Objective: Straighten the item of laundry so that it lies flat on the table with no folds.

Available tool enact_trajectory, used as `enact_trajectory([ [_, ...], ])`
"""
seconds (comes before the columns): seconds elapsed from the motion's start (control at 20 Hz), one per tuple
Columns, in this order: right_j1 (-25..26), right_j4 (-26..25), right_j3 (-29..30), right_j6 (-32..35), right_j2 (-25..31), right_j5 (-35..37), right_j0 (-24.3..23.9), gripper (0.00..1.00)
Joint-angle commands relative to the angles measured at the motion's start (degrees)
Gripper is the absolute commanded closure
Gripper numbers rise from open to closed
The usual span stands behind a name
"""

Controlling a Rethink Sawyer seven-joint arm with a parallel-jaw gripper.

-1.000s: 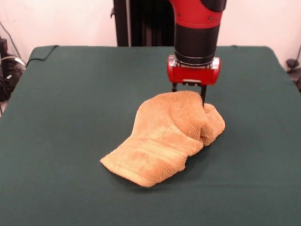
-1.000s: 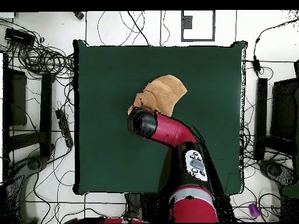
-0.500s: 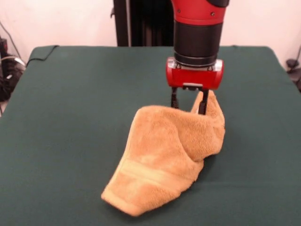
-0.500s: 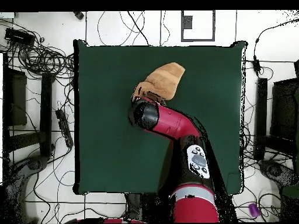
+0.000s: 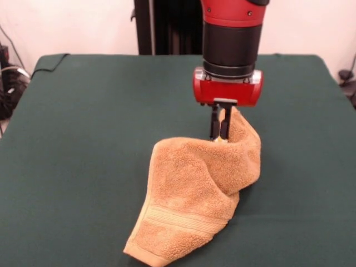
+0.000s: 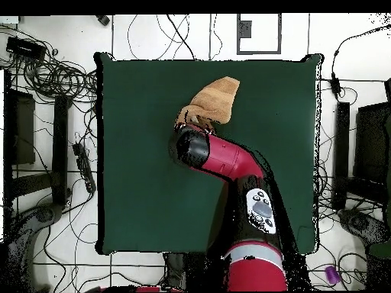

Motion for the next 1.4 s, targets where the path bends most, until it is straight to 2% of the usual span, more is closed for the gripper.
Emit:
enact_trajectory([
  [0.05, -1.85, 2.45, 0.41, 13.76, 1.26, 2.58, 2.49, 1.00],
  [0.3, -1.88, 2.80, -0.46, 14.56, -0.68, 4.73, 3.74, 1.00],
  [0.4, -2.76, 3.06, -0.41, 14.51, -0.97, 7.92, 3.68, 1.00],
  [0.6, -10.15, 2.40, 4.59, 15.19, -3.92, 17.69, 5.46, 1.00],
  [0.75, -14.17, 1.90, 6.85, 15.64, -5.81, 22.04, 6.35, 1.00],
  [1.4, -21.71, 0.35, 11.80, 13.00, -9.15, 26.71, 6.64, 1.00],
])
